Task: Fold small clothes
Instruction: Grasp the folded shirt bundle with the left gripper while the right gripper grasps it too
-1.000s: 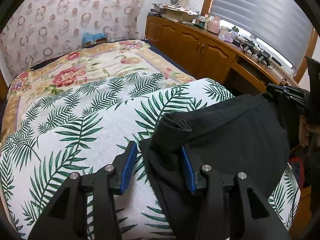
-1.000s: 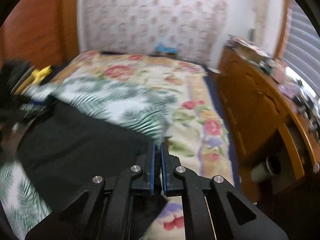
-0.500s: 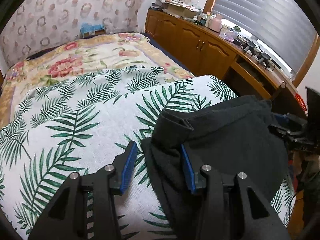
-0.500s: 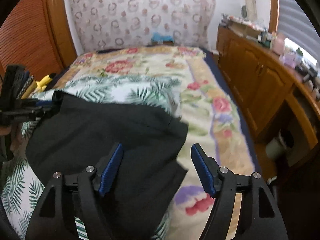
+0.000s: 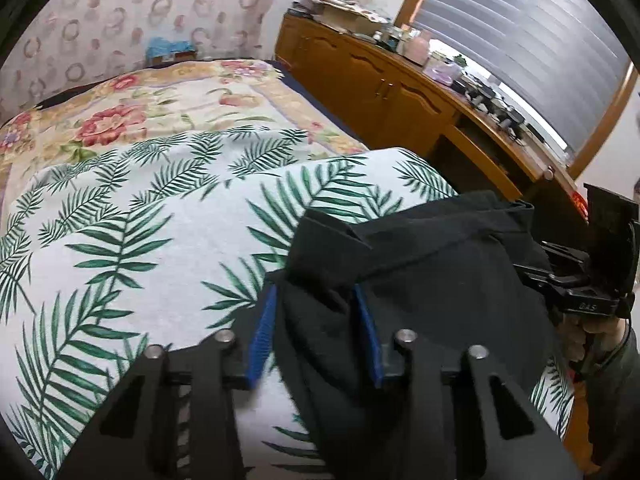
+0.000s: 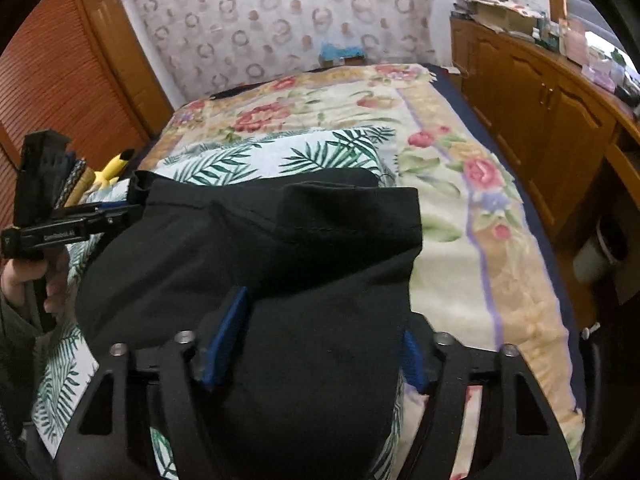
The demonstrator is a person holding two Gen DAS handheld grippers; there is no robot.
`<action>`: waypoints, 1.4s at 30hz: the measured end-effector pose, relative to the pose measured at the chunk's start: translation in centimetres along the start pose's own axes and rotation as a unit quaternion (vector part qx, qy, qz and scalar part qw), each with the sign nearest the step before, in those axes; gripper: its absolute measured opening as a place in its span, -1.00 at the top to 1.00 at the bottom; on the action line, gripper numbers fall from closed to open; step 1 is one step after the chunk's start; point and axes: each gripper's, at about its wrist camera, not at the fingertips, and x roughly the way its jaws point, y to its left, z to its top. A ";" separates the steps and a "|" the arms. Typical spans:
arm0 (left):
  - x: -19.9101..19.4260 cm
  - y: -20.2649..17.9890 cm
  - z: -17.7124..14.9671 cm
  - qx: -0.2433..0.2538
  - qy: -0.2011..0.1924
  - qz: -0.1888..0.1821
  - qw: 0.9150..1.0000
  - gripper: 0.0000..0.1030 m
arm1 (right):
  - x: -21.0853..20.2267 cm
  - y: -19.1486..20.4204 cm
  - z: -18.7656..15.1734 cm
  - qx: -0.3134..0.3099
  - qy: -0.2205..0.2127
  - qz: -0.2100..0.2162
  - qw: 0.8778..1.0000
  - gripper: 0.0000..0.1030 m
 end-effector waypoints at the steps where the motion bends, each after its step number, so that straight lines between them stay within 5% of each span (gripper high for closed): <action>1: -0.1 -0.1 0.1 0.003 0.000 -0.002 1.000 0.56 | -0.1 0.1 -0.1 -0.003 0.000 0.002 1.000 -0.08; 3: -0.4 -0.7 0.1 0.014 -0.003 0.009 1.000 0.74 | 0.0 0.5 -0.3 -0.011 0.000 0.006 1.000 0.12; 6: -1.4 -1.8 0.1 0.033 -0.018 0.026 0.999 0.78 | -0.3 0.9 -0.4 -0.024 -0.005 0.013 1.000 0.47; 9: -2.7 -2.6 0.2 0.045 -0.034 0.038 0.998 0.79 | -0.9 1.2 -0.4 -0.040 -0.018 0.015 0.999 0.61; 20: -9.8 -4.5 -0.2 0.063 -0.116 0.042 0.990 0.80 | -5.1 3.9 0.7 -0.064 -0.084 0.007 0.994 0.66; 30: -17.5 -0.4 -2.3 0.028 -0.183 0.078 0.980 0.80 | -6.6 10.2 4.0 -0.131 -0.117 0.021 0.984 0.67; 37: -24.1 4.5 -5.5 -0.010 -0.233 0.130 0.964 0.80 | -5.1 17.9 7.4 -0.205 -0.124 0.057 0.969 0.67; 42: -29.2 8.4 -7.9 -0.045 -0.274 0.181 0.943 0.80 | -4.0 25.1 10.3 -0.272 -0.132 0.087 0.949 0.67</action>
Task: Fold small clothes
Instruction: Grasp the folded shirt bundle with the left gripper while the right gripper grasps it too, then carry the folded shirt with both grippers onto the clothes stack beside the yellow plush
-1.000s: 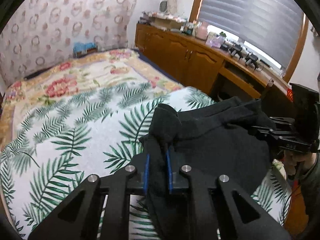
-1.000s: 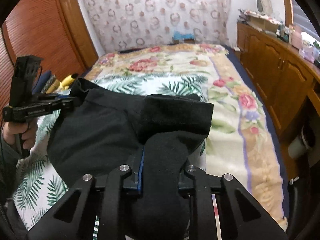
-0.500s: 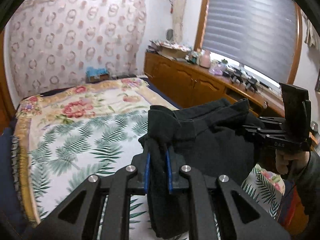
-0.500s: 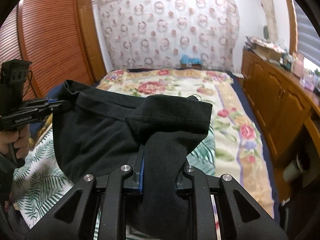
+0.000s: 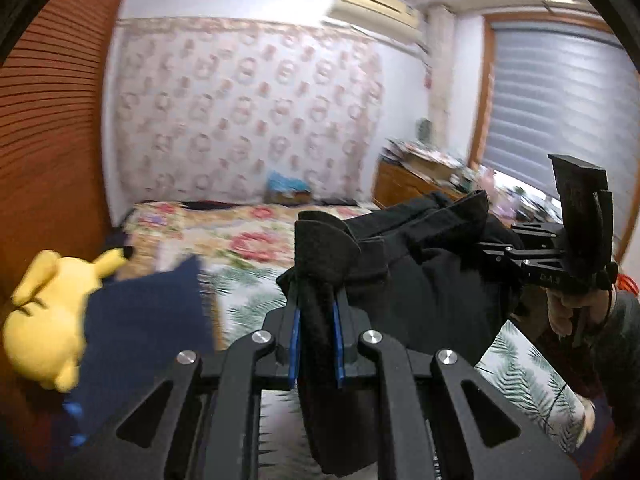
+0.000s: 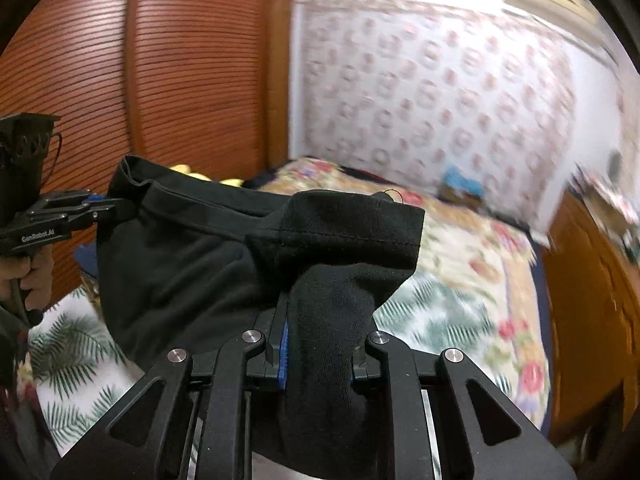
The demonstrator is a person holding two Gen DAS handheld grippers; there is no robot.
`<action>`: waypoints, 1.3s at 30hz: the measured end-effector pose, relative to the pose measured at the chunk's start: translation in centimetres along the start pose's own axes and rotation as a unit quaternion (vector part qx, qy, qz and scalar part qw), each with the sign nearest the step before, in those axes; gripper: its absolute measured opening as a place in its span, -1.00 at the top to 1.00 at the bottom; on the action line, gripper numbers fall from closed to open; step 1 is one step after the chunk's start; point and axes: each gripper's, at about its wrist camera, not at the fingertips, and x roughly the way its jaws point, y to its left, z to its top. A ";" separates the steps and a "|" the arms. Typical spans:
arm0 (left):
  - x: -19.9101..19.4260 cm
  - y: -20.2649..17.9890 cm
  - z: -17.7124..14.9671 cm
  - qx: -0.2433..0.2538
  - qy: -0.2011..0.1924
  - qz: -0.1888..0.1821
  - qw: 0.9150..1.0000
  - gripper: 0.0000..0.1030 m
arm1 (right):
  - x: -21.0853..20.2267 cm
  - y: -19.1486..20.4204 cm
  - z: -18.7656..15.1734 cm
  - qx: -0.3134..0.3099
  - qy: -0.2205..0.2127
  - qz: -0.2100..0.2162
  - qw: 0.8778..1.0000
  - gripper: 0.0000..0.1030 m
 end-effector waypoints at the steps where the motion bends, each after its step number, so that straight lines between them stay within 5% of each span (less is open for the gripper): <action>1: -0.5 0.9 0.0 -0.006 -0.006 0.009 1.000 0.80 | 0.6 0.8 1.1 -0.012 -0.003 0.007 1.000 0.67; 11: -4.8 8.2 -4.7 -0.089 -0.024 0.082 0.992 0.80 | 8.5 10.4 12.1 -0.175 0.000 0.064 0.983 0.67; 23: -4.9 13.5 -11.8 -0.156 0.016 0.153 0.976 0.79 | 19.1 22.4 15.7 -0.306 0.027 0.145 0.941 0.67; 28: -4.9 13.9 -13.1 -0.166 0.032 0.160 0.973 0.77 | 23.9 24.1 16.4 -0.271 0.037 0.166 0.947 0.60; 31: -5.0 13.8 -13.2 -0.162 0.030 0.161 0.973 0.74 | 25.7 23.9 16.5 -0.235 0.042 0.139 0.961 0.42; 33: -5.2 13.8 -13.1 -0.164 0.028 0.160 0.973 0.69 | 26.2 23.4 17.0 -0.212 0.033 0.096 0.972 -0.04; 39: -6.4 13.8 -12.5 -0.145 0.016 0.174 0.974 0.23 | 25.0 21.8 16.3 -0.148 0.016 0.109 0.983 -0.06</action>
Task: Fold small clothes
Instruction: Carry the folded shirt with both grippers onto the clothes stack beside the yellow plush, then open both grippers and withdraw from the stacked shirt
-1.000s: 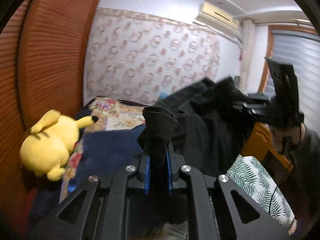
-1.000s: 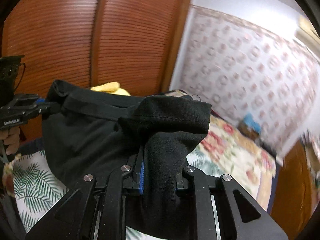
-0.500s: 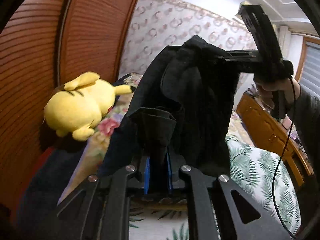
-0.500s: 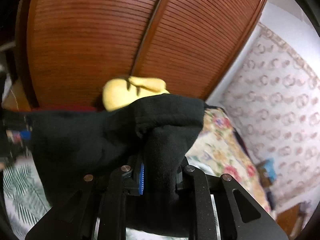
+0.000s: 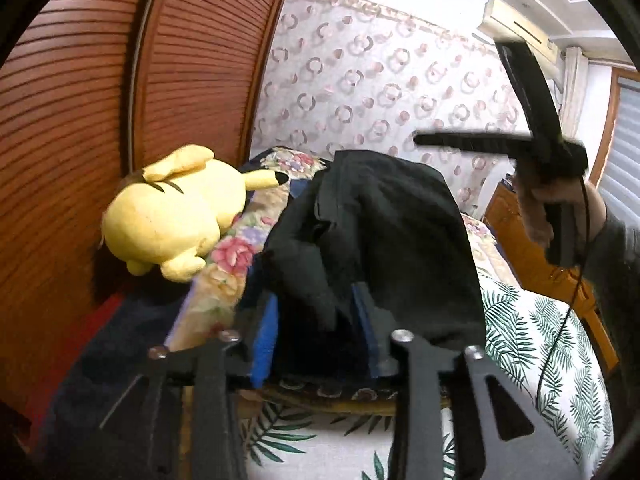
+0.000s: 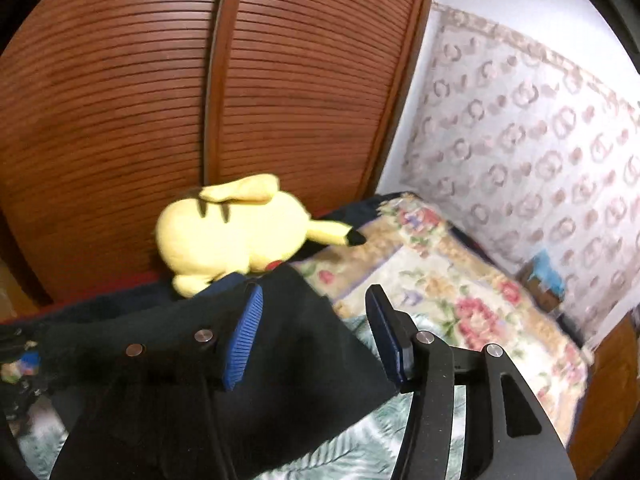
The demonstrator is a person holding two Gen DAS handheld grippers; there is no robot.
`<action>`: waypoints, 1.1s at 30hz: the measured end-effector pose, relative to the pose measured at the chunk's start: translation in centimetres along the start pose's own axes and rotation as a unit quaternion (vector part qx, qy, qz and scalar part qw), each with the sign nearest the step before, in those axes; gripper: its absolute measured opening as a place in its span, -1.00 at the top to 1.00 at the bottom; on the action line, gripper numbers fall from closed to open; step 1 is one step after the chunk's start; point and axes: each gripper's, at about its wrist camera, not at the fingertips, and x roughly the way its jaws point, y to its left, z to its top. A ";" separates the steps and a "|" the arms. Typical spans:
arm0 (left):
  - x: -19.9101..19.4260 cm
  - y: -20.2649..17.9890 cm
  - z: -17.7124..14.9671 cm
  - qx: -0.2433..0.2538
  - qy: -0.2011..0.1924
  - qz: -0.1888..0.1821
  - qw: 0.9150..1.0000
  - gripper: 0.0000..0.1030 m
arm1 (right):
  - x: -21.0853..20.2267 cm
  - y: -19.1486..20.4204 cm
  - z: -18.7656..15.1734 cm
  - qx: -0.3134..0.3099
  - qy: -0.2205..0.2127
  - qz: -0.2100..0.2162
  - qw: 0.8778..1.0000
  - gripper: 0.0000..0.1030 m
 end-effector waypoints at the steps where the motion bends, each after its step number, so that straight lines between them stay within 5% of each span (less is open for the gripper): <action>1: -0.2 0.1 0.1 0.002 -0.002 0.001 1.000 0.18 | -0.1 0.0 -0.6 0.001 0.004 0.009 1.000 -0.06; 4: -0.9 -0.2 0.4 0.014 -0.013 0.008 1.000 -0.02 | -0.2 0.5 -3.0 0.009 0.022 0.029 0.999 -0.06; 9: -1.8 -1.0 1.0 0.035 -0.020 0.013 0.999 -0.04 | 2.5 0.4 -5.5 0.036 0.048 0.027 0.998 -0.06; 15: -2.7 -2.6 1.0 0.053 -0.022 0.017 0.998 -0.04 | 2.0 0.0 -6.7 0.073 0.029 0.012 0.997 -0.06; 33: -5.1 -11.3 -2.2 0.146 0.011 -0.037 0.988 -0.04 | -16.1 2.9 -15.5 0.137 -0.028 -0.074 0.987 -0.19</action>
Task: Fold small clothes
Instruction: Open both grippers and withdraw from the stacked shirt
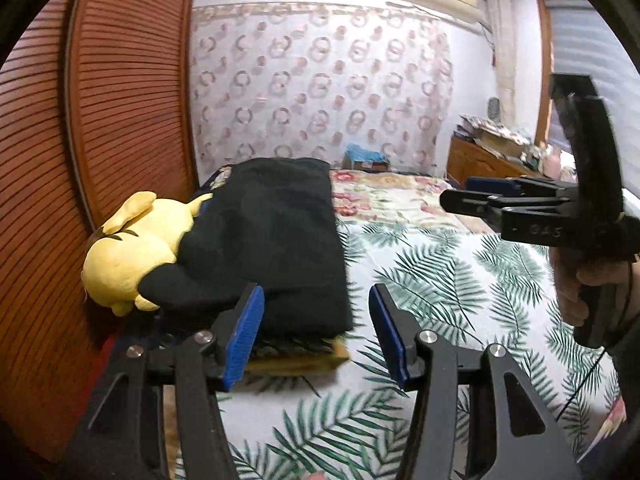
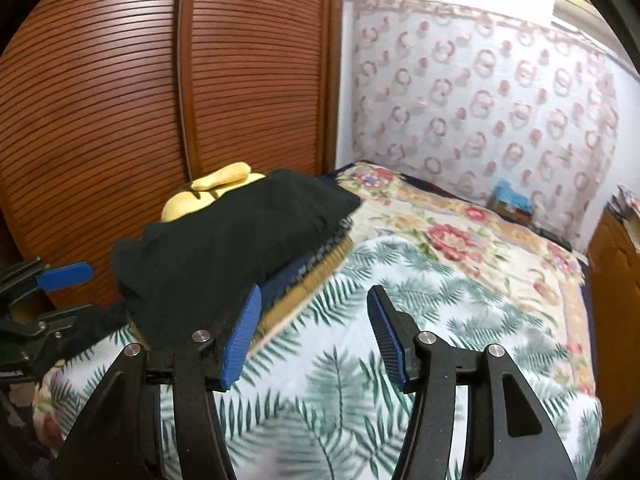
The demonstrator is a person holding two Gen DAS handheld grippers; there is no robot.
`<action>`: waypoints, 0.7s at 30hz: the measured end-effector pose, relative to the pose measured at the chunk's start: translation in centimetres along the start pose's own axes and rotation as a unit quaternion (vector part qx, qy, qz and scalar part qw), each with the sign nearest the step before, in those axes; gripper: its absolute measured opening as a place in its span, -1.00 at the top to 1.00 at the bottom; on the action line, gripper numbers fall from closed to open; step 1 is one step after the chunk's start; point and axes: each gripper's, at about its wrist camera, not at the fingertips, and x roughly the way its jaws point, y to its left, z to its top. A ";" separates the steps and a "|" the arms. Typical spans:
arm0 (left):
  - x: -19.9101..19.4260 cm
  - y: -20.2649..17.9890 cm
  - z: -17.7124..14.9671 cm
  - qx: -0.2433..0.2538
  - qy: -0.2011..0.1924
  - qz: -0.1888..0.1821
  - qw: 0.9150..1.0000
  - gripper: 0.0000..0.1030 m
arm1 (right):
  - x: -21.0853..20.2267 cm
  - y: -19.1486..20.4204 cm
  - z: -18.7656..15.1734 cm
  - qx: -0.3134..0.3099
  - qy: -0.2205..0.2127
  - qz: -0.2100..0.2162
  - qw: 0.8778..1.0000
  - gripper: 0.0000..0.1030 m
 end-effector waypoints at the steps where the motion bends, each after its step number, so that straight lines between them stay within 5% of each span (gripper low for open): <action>1: 0.0 -0.4 -0.1 0.003 0.000 -0.002 1.000 -0.04 | -0.9 -0.1 -0.6 0.007 -0.003 -0.006 1.000 -0.22; 11: -1.0 -5.4 -0.5 0.033 -0.002 -0.029 0.999 -0.04 | -8.2 -1.7 -6.2 0.066 -0.022 -0.066 0.995 -0.70; 21: -2.2 -8.8 0.4 0.040 -0.014 -0.041 0.998 -0.05 | -15.5 -3.6 -10.8 0.132 -0.051 -0.133 0.981 -0.71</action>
